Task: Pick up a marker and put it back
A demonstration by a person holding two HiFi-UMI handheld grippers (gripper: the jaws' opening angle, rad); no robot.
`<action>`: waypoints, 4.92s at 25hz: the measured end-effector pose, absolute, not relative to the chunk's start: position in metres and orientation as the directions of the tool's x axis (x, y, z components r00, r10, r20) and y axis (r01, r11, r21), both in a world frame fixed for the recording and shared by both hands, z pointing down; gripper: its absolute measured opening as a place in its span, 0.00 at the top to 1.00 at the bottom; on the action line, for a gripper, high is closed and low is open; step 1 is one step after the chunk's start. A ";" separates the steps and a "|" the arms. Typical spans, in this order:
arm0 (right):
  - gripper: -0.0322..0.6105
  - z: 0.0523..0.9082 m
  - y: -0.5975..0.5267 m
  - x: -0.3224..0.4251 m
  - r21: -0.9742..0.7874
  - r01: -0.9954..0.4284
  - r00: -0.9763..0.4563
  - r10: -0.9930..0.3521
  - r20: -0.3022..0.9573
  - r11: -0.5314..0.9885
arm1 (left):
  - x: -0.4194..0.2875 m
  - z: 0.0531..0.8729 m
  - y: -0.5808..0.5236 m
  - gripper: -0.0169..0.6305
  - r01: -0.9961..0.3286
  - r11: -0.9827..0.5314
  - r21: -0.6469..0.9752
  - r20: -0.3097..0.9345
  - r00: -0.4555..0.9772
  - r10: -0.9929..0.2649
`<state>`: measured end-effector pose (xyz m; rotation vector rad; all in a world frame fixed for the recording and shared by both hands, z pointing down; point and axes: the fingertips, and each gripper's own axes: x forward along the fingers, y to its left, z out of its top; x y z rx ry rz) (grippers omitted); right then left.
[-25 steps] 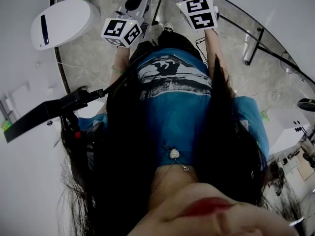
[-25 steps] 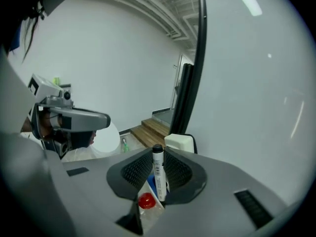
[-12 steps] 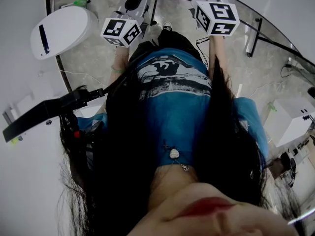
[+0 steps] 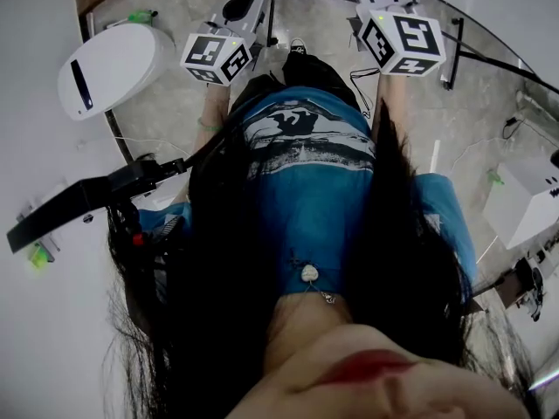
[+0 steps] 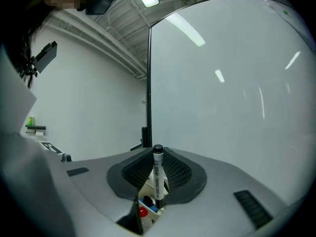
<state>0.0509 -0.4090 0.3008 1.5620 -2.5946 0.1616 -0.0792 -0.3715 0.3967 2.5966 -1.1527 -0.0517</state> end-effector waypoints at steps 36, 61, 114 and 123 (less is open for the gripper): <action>0.84 0.413 -0.450 -0.002 0.201 -0.745 -0.499 -0.731 0.466 0.636 | -0.094 0.402 -0.378 0.97 -0.767 -0.586 0.263 0.103 0.626 -0.773; 0.78 0.442 -0.452 -0.043 0.089 -0.716 -0.580 -0.660 0.477 0.693 | -0.116 0.408 -0.380 0.97 -0.803 -0.534 0.264 0.126 0.577 -0.807; 0.89 0.451 0.051 0.073 -0.308 -0.784 -0.620 -0.706 0.342 0.539 | 0.010 0.450 0.045 0.97 -0.716 -0.599 0.359 0.130 0.674 -0.727; 0.89 0.459 0.163 0.142 -0.366 -0.758 -0.648 -0.689 0.325 0.540 | 0.093 0.464 0.176 0.97 -0.710 -0.623 0.330 0.198 0.697 -0.689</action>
